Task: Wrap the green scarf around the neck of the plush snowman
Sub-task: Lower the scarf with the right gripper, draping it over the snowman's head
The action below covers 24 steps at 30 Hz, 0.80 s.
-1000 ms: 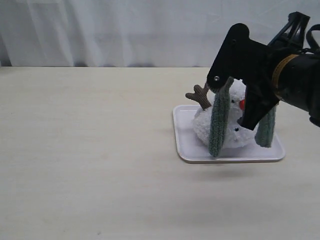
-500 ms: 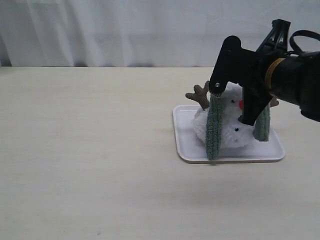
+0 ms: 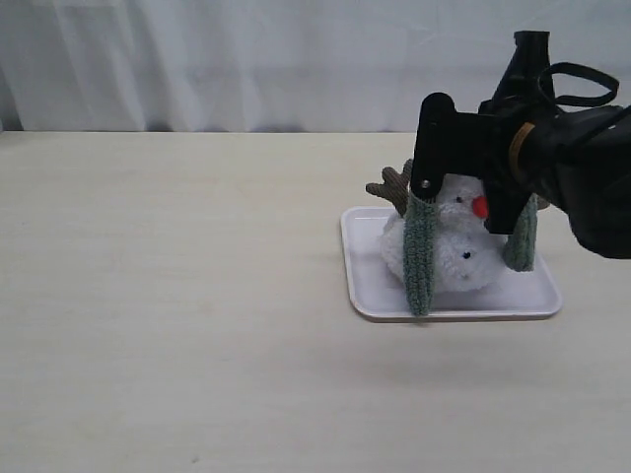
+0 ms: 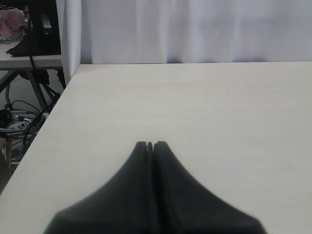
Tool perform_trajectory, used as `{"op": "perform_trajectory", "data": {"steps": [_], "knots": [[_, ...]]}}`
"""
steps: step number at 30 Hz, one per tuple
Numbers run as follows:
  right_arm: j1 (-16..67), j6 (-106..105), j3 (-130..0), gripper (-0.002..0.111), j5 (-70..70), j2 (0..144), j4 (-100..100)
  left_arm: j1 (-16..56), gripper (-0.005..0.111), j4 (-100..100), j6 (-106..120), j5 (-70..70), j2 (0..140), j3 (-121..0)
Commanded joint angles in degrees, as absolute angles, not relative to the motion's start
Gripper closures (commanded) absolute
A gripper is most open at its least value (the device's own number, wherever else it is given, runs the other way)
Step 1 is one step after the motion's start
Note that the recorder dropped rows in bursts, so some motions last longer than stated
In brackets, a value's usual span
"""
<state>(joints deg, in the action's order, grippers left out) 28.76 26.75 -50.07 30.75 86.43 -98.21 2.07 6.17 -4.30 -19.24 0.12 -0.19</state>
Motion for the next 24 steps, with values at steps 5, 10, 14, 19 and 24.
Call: {"op": "perform_trajectory", "data": {"steps": [5, 10, 14, 19, 24], "knots": [[25.4, 38.6, -53.0, 0.104, 34.3, 89.7, -99.9, 2.0, 0.107, 5.9, -4.4, -18.5, 0.0, 0.0], [21.8, 41.0, -53.3, 0.104, 33.4, 89.8, -99.9, 2.0, 0.107, 5.9, -4.4, -18.5, 0.0, 0.0], [18.8, 45.9, -53.3, 0.104, 22.2, 89.8, -99.9, 2.0, 0.107, 5.9, -4.4, -18.5, 0.0, 0.0], [16.7, 51.6, -54.0, 0.104, 12.9, 90.8, -99.9, 2.0, 0.107, 5.9, -4.4, -18.5, 0.0, 0.0], [16.3, 57.8, -54.7, 0.089, 13.3, 91.1, -99.9, 2.0, 0.107, 5.9, -4.4, -18.5, 0.0, 0.0]]}}
